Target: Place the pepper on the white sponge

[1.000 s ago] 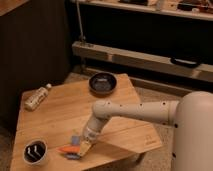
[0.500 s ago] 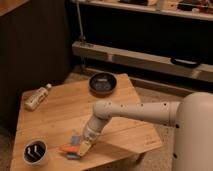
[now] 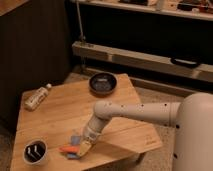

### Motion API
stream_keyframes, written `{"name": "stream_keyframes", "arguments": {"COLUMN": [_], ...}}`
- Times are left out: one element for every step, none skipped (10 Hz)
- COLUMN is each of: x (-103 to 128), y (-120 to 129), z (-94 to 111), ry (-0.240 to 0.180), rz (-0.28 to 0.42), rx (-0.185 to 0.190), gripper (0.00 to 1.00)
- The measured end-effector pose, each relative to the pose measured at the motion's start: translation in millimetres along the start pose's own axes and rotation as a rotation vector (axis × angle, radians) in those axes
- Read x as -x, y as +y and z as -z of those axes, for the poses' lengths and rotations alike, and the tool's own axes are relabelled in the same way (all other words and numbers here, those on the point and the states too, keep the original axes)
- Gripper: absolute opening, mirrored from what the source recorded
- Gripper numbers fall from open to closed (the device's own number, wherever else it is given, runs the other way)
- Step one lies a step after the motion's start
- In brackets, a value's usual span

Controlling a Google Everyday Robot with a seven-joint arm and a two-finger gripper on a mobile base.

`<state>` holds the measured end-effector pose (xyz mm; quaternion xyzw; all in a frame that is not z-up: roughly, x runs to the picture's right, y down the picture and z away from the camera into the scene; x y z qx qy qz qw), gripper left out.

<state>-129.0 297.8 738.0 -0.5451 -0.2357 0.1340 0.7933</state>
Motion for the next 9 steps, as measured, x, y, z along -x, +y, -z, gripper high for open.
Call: {"name": "stream_keyframes", "arguments": {"x": [-1.5,-1.4,-0.8,-1.2,-1.4,-1.7,-2.0,-2.4,-2.6], "y": [1.5,2.3,2.4,1.6,1.4,1.7,2.2,2.5,2.6], "z": [-0.2,-0.2,-0.3,-0.1,-0.4,-0.3,-0.1,-0.2,-0.3], "ry": [0.007,0.006,0.002,0.000,0.001,0.002,0.002,0.003,0.003], "rz": [0.000,-0.002,-0.008,-0.010,-0.009,-0.009,-0.009,-0.009,-0.010], "rx": [0.006,0.009,0.008,0.005,0.003,0.002,0.001,0.001,0.001], "gripper": [0.80,0.80,0.80,0.80,0.80,0.80,0.80,0.80,0.80]}}
